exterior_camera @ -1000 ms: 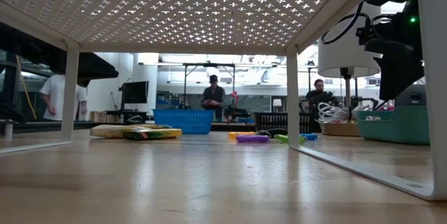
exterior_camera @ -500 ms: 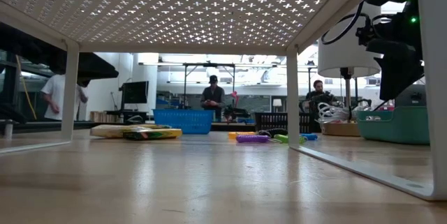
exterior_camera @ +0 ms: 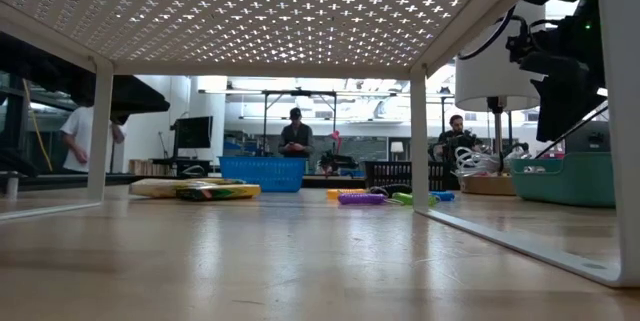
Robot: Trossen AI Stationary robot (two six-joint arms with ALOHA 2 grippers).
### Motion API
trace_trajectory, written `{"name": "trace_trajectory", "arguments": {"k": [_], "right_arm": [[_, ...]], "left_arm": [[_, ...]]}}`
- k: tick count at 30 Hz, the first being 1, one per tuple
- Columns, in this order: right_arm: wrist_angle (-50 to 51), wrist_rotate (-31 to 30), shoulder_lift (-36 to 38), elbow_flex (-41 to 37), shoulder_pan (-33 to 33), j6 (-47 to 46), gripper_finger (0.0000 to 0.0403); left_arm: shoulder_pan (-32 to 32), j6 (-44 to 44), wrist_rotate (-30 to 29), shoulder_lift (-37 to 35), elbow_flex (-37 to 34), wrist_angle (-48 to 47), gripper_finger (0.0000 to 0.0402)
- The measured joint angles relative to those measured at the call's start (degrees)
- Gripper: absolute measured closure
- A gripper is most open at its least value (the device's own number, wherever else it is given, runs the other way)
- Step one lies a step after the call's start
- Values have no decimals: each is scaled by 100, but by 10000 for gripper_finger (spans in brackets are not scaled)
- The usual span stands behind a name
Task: Pick & Place Office Desk Supplies
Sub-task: Put the yellow rubber band into the green bin
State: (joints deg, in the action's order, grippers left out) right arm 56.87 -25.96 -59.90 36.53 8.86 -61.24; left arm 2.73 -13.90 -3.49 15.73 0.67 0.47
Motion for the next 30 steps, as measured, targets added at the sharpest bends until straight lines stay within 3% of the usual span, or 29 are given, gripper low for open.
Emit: {"name": "trace_trajectory", "arguments": {"k": [20,30], "right_arm": [[-71,556,-1,0,2,7,279],[-184,494,-2,0,2,2,279]], "left_arm": [[-1,-2,0,0,0,-2,306],[1,0,0,0,0,-2,307]]}}
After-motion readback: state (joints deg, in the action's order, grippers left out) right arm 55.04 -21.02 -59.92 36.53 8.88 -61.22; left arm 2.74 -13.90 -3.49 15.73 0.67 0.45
